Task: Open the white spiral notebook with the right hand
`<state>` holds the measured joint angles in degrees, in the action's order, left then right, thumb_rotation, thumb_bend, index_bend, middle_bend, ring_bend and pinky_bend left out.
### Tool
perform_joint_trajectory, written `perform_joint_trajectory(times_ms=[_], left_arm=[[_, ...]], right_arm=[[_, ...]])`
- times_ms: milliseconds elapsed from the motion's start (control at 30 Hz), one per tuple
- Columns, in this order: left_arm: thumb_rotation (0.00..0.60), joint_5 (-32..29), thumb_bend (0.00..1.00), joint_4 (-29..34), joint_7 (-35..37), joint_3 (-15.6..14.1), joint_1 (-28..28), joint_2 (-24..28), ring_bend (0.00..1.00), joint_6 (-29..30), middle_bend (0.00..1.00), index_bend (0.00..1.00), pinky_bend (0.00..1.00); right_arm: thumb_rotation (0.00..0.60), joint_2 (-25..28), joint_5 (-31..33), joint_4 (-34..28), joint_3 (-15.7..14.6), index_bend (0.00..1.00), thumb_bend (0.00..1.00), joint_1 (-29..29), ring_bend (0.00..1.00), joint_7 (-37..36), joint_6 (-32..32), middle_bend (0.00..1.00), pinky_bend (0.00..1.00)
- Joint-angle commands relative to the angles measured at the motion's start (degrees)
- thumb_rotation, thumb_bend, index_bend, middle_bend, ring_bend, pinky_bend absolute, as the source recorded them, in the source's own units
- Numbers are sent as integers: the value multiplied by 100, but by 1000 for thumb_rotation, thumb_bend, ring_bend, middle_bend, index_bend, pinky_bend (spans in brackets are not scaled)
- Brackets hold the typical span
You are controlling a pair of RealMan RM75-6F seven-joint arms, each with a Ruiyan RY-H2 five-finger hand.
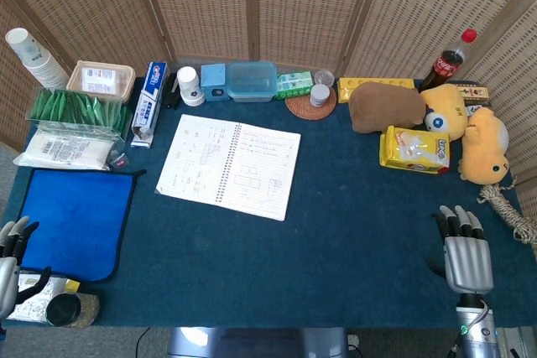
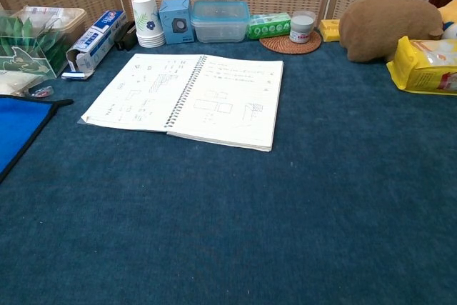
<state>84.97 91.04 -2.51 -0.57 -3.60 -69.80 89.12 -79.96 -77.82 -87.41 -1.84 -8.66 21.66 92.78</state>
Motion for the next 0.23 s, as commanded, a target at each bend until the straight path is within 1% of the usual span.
perform_joint_trajectory(times_ms=[33, 233], left_arm=[[600, 30, 305, -1, 0, 0, -21, -14, 21, 48, 90, 223, 0], [600, 63, 304, 6, -19, 1, -30, -23, 20, 84, 90, 224, 0]], right_arm=[[600, -4, -32, 61, 75, 237, 120, 52, 108, -79, -2, 225, 165], [600, -2, -68, 136, 162, 237, 123, 97, 108, -151, -33, 225, 165]])
